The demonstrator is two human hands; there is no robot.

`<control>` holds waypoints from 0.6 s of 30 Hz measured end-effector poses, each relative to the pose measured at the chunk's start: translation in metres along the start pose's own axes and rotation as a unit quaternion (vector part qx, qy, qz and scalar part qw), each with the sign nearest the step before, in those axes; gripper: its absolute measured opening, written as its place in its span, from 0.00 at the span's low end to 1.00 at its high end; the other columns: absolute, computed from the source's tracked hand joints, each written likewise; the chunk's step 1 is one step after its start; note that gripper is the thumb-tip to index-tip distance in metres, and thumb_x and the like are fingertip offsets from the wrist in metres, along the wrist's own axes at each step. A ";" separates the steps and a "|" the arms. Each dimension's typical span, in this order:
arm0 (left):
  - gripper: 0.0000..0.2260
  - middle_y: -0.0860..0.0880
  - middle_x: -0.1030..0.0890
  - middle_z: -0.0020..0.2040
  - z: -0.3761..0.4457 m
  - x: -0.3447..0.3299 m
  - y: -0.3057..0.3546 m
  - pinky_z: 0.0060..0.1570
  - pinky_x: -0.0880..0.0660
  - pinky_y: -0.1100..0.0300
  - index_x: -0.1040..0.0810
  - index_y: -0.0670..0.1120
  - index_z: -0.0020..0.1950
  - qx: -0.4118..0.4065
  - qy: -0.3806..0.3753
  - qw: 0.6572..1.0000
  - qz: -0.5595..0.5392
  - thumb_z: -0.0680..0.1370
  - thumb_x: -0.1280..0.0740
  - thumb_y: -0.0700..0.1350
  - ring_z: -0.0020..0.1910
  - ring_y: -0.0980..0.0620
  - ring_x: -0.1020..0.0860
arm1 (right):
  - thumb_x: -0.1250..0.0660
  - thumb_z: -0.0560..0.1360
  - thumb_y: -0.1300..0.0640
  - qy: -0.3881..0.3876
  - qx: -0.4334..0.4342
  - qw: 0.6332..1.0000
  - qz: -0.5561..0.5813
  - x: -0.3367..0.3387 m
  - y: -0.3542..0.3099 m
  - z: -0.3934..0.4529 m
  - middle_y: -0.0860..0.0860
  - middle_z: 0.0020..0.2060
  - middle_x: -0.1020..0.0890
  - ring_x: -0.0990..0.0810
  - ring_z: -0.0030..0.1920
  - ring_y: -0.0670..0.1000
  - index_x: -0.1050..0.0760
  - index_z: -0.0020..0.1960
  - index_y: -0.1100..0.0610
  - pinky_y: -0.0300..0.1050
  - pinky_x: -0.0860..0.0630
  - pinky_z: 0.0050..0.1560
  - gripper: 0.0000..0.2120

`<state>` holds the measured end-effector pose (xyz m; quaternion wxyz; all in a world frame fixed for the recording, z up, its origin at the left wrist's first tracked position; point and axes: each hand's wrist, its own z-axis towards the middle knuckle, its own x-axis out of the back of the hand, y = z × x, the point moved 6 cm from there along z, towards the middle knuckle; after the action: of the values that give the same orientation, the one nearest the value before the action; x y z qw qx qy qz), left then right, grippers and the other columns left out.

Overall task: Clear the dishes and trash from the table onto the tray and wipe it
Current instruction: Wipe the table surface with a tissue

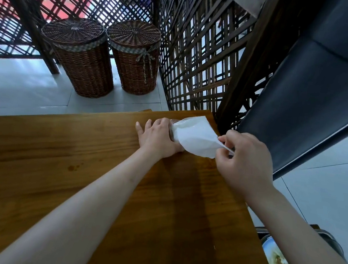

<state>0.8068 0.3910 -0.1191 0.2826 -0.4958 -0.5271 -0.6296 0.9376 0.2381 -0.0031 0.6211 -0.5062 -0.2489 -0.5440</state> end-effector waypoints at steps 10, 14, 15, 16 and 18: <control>0.39 0.50 0.34 0.72 0.000 -0.001 0.004 0.68 0.61 0.37 0.38 0.52 0.71 0.031 -0.024 0.999 0.014 0.65 0.29 0.65 0.74 0.42 0.45 | 0.35 0.70 0.62 0.002 0.008 1.000 0.002 0.012 -0.002 -0.002 0.53 0.32 0.24 0.27 0.34 0.52 0.24 0.40 0.61 0.50 0.25 0.30 0.03; 0.39 0.50 0.35 0.72 -0.001 -0.003 0.003 0.68 0.61 0.36 0.38 0.52 0.70 0.037 -0.023 0.999 0.009 0.65 0.30 0.66 0.74 0.42 0.45 | 0.35 0.70 0.62 0.028 0.011 1.000 0.006 0.021 -0.004 -0.003 0.52 0.31 0.24 0.27 0.32 0.52 0.23 0.40 0.60 0.48 0.26 0.29 0.03; 0.39 0.50 0.35 0.72 0.000 -0.004 0.002 0.68 0.61 0.36 0.38 0.53 0.70 0.038 -0.021 0.999 0.009 0.65 0.30 0.66 0.74 0.42 0.45 | 0.34 0.70 0.62 0.033 0.011 0.999 0.007 0.023 -0.005 -0.003 0.52 0.30 0.24 0.27 0.32 0.51 0.23 0.40 0.60 0.48 0.26 0.29 0.02; 0.39 0.50 0.35 0.72 0.000 -0.004 0.002 0.68 0.61 0.36 0.38 0.53 0.70 0.039 -0.018 0.999 0.009 0.65 0.30 0.67 0.74 0.42 0.45 | 0.34 0.70 0.62 0.037 0.012 0.999 0.006 0.025 -0.006 -0.004 0.52 0.30 0.24 0.27 0.32 0.51 0.23 0.40 0.60 0.48 0.26 0.29 0.02; 0.40 0.50 0.35 0.72 -0.001 -0.004 0.002 0.68 0.61 0.35 0.39 0.53 0.71 0.040 -0.016 0.999 0.007 0.65 0.30 0.67 0.74 0.42 0.45 | 0.34 0.70 0.62 0.042 0.017 0.999 0.004 0.028 -0.006 -0.005 0.52 0.29 0.25 0.28 0.31 0.51 0.23 0.40 0.60 0.46 0.27 0.28 0.02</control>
<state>0.8098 0.3888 -0.1214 0.2984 -0.4980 -0.5523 -0.5983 0.9388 0.2220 0.0211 0.6416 -0.4735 -0.2300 -0.5579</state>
